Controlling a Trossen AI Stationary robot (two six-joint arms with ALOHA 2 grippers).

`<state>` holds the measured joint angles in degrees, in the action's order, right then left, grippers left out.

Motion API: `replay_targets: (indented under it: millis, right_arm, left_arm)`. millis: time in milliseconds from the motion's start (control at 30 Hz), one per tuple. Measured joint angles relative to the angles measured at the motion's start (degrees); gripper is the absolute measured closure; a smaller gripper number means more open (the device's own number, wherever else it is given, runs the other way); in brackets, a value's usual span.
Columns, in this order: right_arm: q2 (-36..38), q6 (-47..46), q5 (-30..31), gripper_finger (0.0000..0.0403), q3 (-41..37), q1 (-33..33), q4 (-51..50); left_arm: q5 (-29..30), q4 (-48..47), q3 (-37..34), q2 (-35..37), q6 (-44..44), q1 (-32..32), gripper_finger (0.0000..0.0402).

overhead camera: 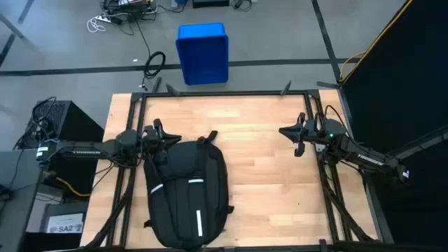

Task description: Unpack backpack

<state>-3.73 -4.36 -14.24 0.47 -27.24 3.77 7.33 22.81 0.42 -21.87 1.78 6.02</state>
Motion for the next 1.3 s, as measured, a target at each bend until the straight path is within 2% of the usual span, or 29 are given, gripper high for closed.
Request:
replay_targets:
  millis: [1300]
  right_arm:
    - [0.0, 0.01, -0.02, 0.0391, 0.0, 0.0, 0.0]
  left_arm:
    - [0.0, -0.02, -0.01, 0.01, 0.0, 0.0, 0.0401]
